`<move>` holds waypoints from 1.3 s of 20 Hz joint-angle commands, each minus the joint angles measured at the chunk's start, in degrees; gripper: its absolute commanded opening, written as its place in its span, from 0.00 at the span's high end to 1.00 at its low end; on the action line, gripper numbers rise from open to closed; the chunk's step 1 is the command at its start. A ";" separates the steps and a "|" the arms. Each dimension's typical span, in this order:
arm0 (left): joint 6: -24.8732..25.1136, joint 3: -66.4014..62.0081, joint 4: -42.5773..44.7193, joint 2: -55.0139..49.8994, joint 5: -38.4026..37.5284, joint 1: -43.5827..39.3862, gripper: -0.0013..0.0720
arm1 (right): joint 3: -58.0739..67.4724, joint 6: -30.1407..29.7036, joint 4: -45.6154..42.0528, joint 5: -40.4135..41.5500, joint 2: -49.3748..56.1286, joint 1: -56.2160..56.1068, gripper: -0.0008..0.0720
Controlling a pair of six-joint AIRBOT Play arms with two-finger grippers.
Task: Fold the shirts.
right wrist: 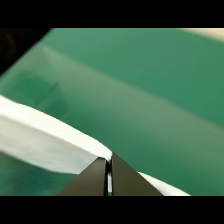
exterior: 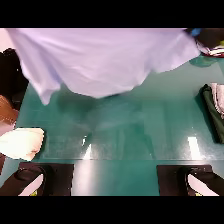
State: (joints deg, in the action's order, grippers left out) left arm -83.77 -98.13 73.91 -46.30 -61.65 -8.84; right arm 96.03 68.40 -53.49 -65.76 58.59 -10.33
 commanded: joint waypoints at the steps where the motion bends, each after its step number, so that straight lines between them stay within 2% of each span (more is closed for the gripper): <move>1: -0.28 -4.42 -2.60 3.93 3.15 0.07 0.96 | 6.88 0.15 -0.74 -0.92 -5.77 4.59 0.97; 6: -0.15 -9.03 -2.27 2.95 1.09 0.07 0.95 | 16.50 1.77 -0.72 -3.39 -5.14 11.67 0.97; 10: -0.26 -6.40 -3.04 -6.38 -12.35 0.07 0.95 | 21.94 8.83 -0.50 -11.80 5.42 13.53 0.97; 12: -0.22 -2.40 -5.46 -12.83 -18.32 0.07 0.95 | 18.03 10.69 -0.59 -14.01 10.88 13.53 0.97; 14: 1.11 3.63 -9.03 -19.21 -20.17 -0.15 0.95 | 13.16 11.23 -0.66 -16.96 17.16 13.53 0.97; 16: 2.69 10.36 -9.60 -25.62 -17.16 -1.38 0.95 | 8.24 11.04 -0.96 -17.14 23.69 12.94 0.97; 20: 7.52 16.83 -9.64 -38.53 -0.79 -2.93 0.95 | 2.64 10.80 -8.15 -9.99 34.16 10.29 0.97; 23: 7.52 16.81 -9.40 -45.20 13.20 -2.47 0.95 | 2.67 10.64 -9.27 -5.49 38.75 8.22 0.97; 26: 7.54 16.83 -9.44 -46.80 21.14 -2.34 0.95 | 2.67 10.64 -9.31 -1.25 39.95 6.45 0.97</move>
State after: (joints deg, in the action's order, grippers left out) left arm -76.84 -81.91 64.99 -89.89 -51.24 -11.25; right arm 99.20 79.07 -62.08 -71.42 96.03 -2.20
